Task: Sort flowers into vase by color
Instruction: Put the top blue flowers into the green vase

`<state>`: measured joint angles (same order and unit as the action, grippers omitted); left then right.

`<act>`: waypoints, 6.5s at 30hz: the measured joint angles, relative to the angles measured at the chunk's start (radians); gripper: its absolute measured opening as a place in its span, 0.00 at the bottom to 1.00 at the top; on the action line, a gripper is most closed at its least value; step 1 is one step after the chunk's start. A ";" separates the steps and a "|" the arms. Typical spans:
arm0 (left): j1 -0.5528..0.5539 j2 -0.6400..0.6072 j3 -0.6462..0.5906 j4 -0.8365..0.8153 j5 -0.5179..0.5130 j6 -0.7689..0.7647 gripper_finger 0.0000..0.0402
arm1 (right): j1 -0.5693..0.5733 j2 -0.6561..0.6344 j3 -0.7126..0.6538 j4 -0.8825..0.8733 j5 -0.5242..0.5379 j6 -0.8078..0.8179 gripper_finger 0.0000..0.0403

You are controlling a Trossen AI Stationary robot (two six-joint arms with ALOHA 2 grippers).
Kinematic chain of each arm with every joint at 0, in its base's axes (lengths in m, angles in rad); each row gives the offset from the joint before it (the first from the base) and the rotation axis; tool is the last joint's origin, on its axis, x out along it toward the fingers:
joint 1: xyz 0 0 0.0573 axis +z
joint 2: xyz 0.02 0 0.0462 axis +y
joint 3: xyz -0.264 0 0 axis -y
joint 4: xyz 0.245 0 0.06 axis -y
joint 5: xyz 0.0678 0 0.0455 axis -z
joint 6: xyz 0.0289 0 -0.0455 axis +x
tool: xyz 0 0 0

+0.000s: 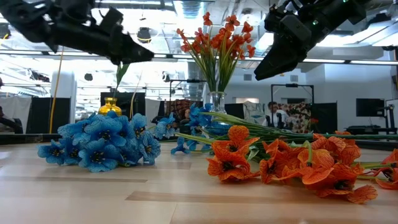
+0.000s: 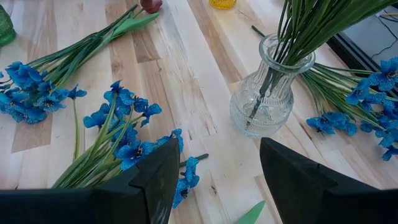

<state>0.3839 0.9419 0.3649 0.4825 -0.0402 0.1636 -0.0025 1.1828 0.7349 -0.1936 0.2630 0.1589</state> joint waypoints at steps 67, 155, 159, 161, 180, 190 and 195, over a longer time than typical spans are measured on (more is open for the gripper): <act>0.021 0.847 0.498 -0.341 -0.426 0.271 0.61 | 0.000 0.000 0.000 -0.001 0.000 -0.001 0.62; 0.223 0.907 0.505 -0.393 -0.070 0.082 0.01 | 0.000 0.000 0.000 -0.008 -0.001 -0.001 0.62; 0.214 0.907 0.505 -0.393 -0.079 0.074 0.01 | 0.000 0.000 0.000 -0.008 -0.001 -0.001 0.62; 0.210 0.907 0.505 -0.394 -0.078 0.055 0.00 | 0.000 0.000 0.000 -0.008 -0.001 -0.001 0.62; 0.155 0.846 0.502 -0.546 -0.077 -0.073 0.00 | 0.000 0.000 0.000 -0.008 -0.001 -0.001 0.62; 0.116 0.791 0.502 -0.732 -0.079 -0.100 0.00 | 0.000 0.000 0.000 -0.008 -0.001 -0.001 0.62; 0.072 0.789 0.504 -0.771 -0.107 -0.101 0.00 | 0.000 0.000 0.000 -0.008 -0.001 -0.001 0.62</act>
<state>0.4563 1.7313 0.8692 -0.2888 -0.1474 0.0624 -0.0021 1.1827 0.7345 -0.2016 0.2623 0.1581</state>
